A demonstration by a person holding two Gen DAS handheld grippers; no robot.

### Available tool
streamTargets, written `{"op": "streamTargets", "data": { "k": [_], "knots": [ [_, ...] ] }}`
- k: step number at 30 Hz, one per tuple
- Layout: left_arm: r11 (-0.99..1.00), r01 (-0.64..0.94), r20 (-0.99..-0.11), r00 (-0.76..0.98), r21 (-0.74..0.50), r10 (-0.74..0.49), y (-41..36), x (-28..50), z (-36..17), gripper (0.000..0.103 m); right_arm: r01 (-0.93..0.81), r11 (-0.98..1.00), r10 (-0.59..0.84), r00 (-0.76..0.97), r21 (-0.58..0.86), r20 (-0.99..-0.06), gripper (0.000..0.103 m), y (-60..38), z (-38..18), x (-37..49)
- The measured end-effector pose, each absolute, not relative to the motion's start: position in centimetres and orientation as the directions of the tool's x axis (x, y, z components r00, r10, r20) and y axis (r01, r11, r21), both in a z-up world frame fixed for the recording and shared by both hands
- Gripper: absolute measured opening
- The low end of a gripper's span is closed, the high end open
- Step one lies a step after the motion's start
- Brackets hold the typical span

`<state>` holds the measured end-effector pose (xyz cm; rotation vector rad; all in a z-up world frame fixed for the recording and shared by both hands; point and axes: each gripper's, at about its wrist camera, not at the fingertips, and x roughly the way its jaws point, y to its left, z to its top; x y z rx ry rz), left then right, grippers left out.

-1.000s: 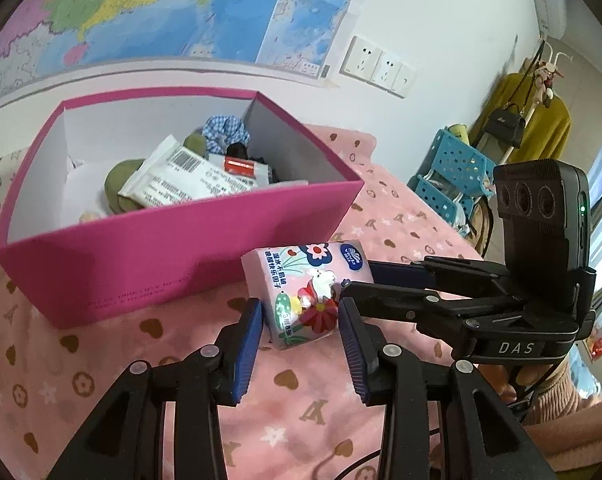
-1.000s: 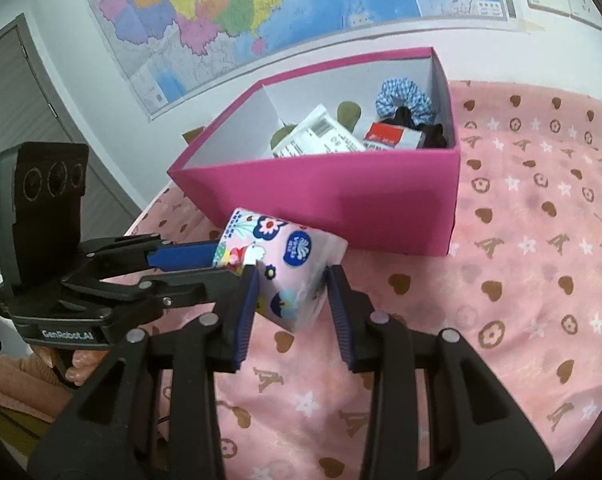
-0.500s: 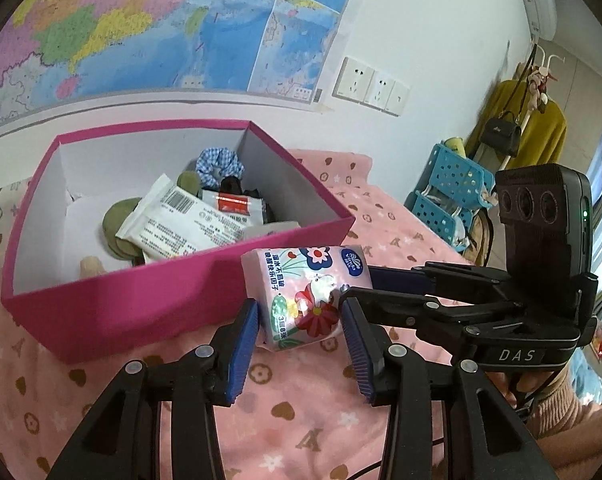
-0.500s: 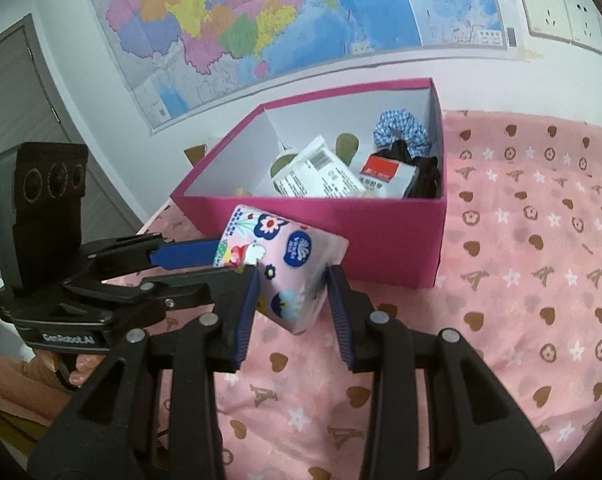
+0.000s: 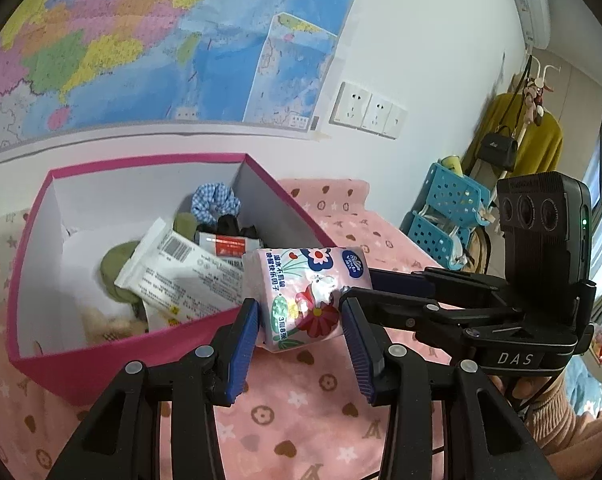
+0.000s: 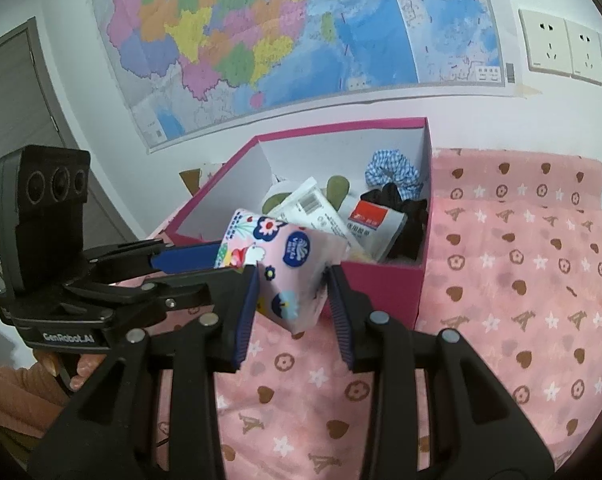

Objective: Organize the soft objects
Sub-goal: 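Carry the floral tissue pack into the pink box and open the left gripper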

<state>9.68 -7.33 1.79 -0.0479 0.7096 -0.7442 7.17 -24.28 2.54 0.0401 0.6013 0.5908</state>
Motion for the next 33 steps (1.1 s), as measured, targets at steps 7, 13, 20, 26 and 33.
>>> {"op": "streamTargets", "data": {
  "k": [7,13,20,26,33],
  "knots": [
    [0.747,0.609,-0.563,0.530,-0.268,-0.634,-7.6,10.3,2.2,0.042,-0.513,0.836,0.534,0.675,0.197,-0.509,0.038,-24.4,3.0,7.8],
    [0.747,0.612,-0.562,0.534,-0.259,-0.632,-8.0,10.9,2.5,0.042,-0.513,0.835,0.536,0.679,0.199,-0.502,0.039,-24.7,3.3,8.5],
    [0.749,0.607,-0.564,0.533,-0.264,-0.631,-8.3,11.5,2.6,0.042,-0.510,0.833,0.542,0.676,0.213,-0.500,0.039,-25.2,3.4,9.7],
    [0.750,0.600,-0.563,0.531,-0.277,-0.633,-8.5,12.4,2.6,0.042,-0.503,0.836,0.538,0.678,0.217,-0.500,0.039,-25.3,3.5,10.5],
    [0.755,0.591,-0.565,0.534,-0.282,-0.629,-8.5,12.9,2.4,0.042,-0.503,0.830,0.550,0.668,0.241,-0.501,0.039,-25.4,3.4,11.4]
  ]
}}
